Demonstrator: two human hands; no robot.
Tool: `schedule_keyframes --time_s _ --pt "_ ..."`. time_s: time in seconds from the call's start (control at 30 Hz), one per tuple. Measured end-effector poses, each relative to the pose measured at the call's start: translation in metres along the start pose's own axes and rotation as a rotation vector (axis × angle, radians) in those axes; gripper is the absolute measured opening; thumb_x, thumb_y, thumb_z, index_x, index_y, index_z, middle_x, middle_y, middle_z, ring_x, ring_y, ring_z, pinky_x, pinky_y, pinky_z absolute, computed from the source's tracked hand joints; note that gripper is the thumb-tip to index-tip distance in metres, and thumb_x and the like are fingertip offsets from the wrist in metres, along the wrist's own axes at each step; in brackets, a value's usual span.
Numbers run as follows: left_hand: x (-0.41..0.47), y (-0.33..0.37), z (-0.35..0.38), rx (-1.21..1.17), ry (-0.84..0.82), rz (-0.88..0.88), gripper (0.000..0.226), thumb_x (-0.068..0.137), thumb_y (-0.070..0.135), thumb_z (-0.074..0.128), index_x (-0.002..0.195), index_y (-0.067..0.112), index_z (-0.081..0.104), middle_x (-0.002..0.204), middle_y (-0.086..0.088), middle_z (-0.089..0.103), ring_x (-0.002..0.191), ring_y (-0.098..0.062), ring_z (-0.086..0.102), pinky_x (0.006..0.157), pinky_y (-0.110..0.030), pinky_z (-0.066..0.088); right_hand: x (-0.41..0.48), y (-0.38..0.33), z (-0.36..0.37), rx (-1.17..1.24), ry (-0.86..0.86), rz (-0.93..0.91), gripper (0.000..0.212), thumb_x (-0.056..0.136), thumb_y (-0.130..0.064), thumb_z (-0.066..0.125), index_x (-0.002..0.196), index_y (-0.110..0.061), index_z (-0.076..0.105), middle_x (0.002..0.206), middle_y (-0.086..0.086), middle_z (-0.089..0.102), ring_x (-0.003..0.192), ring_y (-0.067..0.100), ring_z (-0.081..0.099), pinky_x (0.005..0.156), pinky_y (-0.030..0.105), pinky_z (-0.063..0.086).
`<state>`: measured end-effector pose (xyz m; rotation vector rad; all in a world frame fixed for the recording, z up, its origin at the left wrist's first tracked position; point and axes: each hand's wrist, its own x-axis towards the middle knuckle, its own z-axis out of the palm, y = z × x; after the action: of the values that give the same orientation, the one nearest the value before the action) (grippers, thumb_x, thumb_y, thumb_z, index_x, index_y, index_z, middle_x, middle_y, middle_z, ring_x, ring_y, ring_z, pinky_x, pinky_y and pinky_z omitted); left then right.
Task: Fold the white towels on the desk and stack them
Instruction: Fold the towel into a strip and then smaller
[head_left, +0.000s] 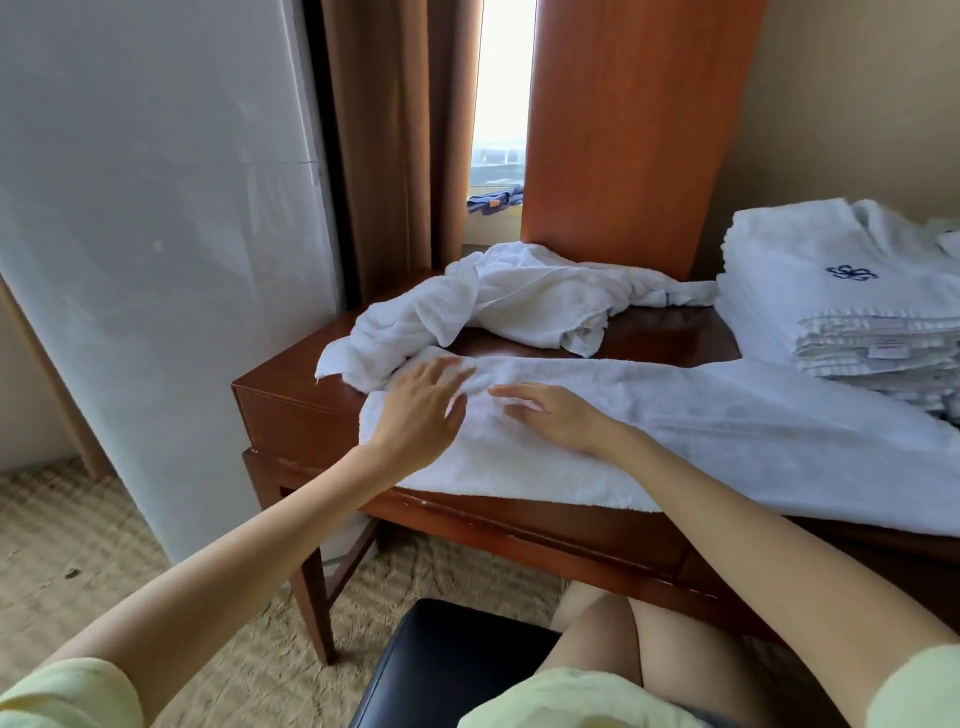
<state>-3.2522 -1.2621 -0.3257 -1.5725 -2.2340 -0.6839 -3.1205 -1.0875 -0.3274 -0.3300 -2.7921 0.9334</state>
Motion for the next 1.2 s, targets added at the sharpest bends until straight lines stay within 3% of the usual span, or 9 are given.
schedule_keyframes --time_s 0.13,0.3,0.57,0.63,0.7,0.8,0.9,1.03,1.2 --pt "0.022 0.020 0.033 0.097 -0.533 -0.053 0.058 0.102 0.052 0.017 0.154 0.030 0.011 0.162 0.002 -0.001 0.149 -0.017 -0.002 0.119 -0.047 0.003 -0.026 0.027 -0.038 -0.092 0.085 0.040 0.036 0.101 -0.037 0.046 0.137 -0.034 0.050 0.144 -0.014 0.048 0.133 0.005 0.043 0.107 0.024 0.034" --pt "0.052 0.003 0.044 0.148 -0.618 0.022 0.062 0.098 0.060 0.015 0.153 0.035 0.000 0.161 0.005 -0.008 0.148 -0.013 -0.008 0.119 -0.047 -0.006 -0.104 0.105 -0.093 -0.196 0.155 0.348 0.044 0.101 -0.042 0.043 0.143 -0.030 0.044 0.153 -0.011 0.037 0.136 0.008 0.039 0.108 0.022 0.029" --pt "0.087 -0.014 0.059 0.126 -0.677 0.049 0.061 0.100 0.054 0.022 0.150 0.034 -0.007 0.161 0.008 -0.009 0.148 -0.010 -0.008 0.116 -0.043 -0.012 -0.210 0.163 -0.141 -0.190 0.230 0.569 0.055 0.101 -0.049 0.037 0.152 -0.029 0.028 0.159 -0.014 0.016 0.147 0.007 0.012 0.119 0.029 0.012" --pt "0.090 -0.013 0.061 0.113 -0.640 0.042 0.060 0.101 0.049 0.028 0.153 0.032 0.004 0.161 0.006 0.000 0.149 -0.012 0.000 0.118 -0.044 -0.004 -0.227 0.165 -0.148 -0.028 0.236 0.541 0.051 0.102 -0.036 0.042 0.151 -0.028 0.028 0.159 -0.011 0.019 0.145 0.006 0.017 0.119 0.029 0.018" --pt "0.090 -0.003 0.060 0.050 -0.435 0.087 0.051 0.100 0.038 0.044 0.149 0.028 0.033 0.158 -0.001 0.026 0.144 -0.022 0.026 0.115 -0.046 0.020 -0.244 0.167 -0.158 -0.038 0.351 0.522 0.046 0.101 -0.025 0.050 0.145 -0.026 0.040 0.152 -0.009 0.036 0.138 0.007 0.033 0.111 0.027 0.030" --pt "0.092 0.051 0.066 -0.097 -0.123 0.260 0.027 0.091 0.020 0.063 0.118 0.022 0.066 0.125 -0.004 0.059 0.112 -0.025 0.058 0.088 -0.041 0.049 -0.273 0.180 -0.174 -0.281 0.558 0.554 0.029 0.094 -0.026 0.061 0.124 -0.023 0.062 0.121 -0.004 0.059 0.117 0.014 0.054 0.097 0.033 0.044" --pt "0.099 0.130 0.078 -0.208 -0.238 0.351 0.012 0.092 0.029 0.063 0.103 0.030 0.068 0.105 0.007 0.061 0.091 -0.011 0.058 0.069 -0.019 0.043 -0.288 0.186 -0.184 -0.442 0.499 0.628 0.023 0.091 -0.044 0.062 0.107 -0.029 0.067 0.100 -0.011 0.053 0.101 0.011 0.052 0.082 0.028 0.039" --pt "0.108 0.199 0.106 -0.181 -0.374 0.354 0.021 0.092 0.042 0.060 0.105 0.028 0.066 0.098 0.007 0.056 0.086 -0.009 0.049 0.068 -0.024 0.037 -0.295 0.185 -0.191 -0.423 0.464 0.649 0.023 0.086 -0.049 0.064 0.096 -0.029 0.065 0.094 -0.011 0.054 0.090 0.010 0.051 0.070 0.026 0.037" --pt "0.106 0.204 0.114 -0.280 -0.508 0.180 0.016 0.087 0.044 0.064 0.084 0.030 0.057 0.087 0.006 0.060 0.070 -0.006 0.051 0.057 -0.020 0.037 -0.314 0.176 -0.196 -0.134 0.342 0.654 0.024 0.077 -0.046 0.077 0.089 -0.028 0.065 0.082 -0.008 0.059 0.068 0.003 0.051 0.063 0.021 0.038"
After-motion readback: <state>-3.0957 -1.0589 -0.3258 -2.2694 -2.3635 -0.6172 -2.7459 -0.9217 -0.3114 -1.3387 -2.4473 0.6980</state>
